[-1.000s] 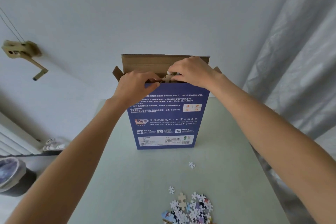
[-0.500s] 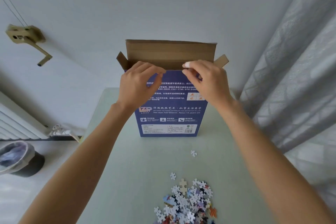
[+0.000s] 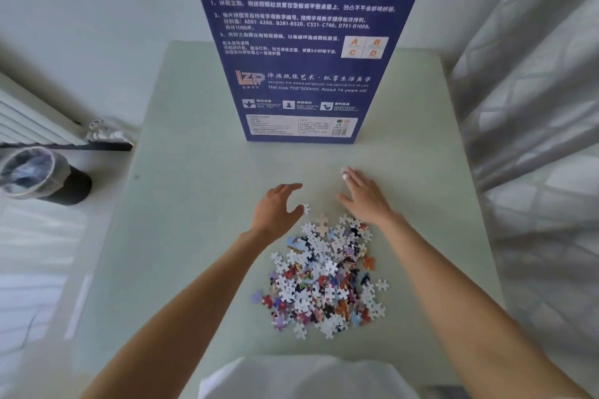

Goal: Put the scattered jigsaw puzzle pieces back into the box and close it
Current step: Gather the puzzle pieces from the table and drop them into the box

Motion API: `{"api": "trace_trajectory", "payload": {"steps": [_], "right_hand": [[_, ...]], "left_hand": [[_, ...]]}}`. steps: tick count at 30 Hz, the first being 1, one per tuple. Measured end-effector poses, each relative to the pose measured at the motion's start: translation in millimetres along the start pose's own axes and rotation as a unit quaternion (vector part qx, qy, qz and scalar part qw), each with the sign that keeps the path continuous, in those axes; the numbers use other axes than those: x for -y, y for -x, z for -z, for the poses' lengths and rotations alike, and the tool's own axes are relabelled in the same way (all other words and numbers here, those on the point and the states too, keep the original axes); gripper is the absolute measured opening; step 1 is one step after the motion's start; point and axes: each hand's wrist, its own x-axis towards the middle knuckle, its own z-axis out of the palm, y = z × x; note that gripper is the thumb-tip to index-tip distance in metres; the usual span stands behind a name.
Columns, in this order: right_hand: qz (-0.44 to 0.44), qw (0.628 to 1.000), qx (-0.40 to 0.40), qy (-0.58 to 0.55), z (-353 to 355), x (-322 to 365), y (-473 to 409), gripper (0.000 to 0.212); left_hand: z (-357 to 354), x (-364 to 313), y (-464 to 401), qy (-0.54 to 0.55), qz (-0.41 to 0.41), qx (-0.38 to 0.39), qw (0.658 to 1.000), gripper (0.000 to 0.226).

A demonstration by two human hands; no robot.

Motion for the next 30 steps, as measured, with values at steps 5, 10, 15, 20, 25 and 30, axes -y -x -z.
{"api": "trace_trajectory", "payload": {"steps": [5, 10, 15, 20, 25, 30], "right_hand": [[0.103, 0.995, 0.008, 0.013, -34.7, 15.6, 46.0, 0.063], [0.129, 0.991, 0.029, -0.018, -51.4, 12.9, 101.5, 0.085], [0.079, 0.997, 0.024, -0.002, -64.5, 12.9, 121.3, 0.110], [0.045, 0.998, 0.032, -0.001, -60.2, 28.4, 112.8, 0.113], [0.048, 0.998, 0.029, -0.022, -57.6, 39.5, 107.4, 0.099], [0.051, 0.998, 0.031, -0.016, -55.0, 40.9, 106.0, 0.087]], "left_hand": [[-33.7, 10.4, 4.3, -0.092, -0.021, 0.135, 0.986, 0.079], [-51.0, 17.8, 29.9, -0.187, -0.091, 0.187, 0.960, 0.112], [-58.6, 10.4, 52.9, -0.217, -0.101, 0.177, 0.955, 0.115], [-63.8, 3.9, 56.9, -0.176, -0.067, 0.161, 0.969, 0.106], [-62.7, 6.0, 58.0, -0.110, -0.037, 0.157, 0.981, 0.092], [-58.7, 9.5, 55.7, -0.060, -0.016, 0.134, 0.989, 0.072]]}}
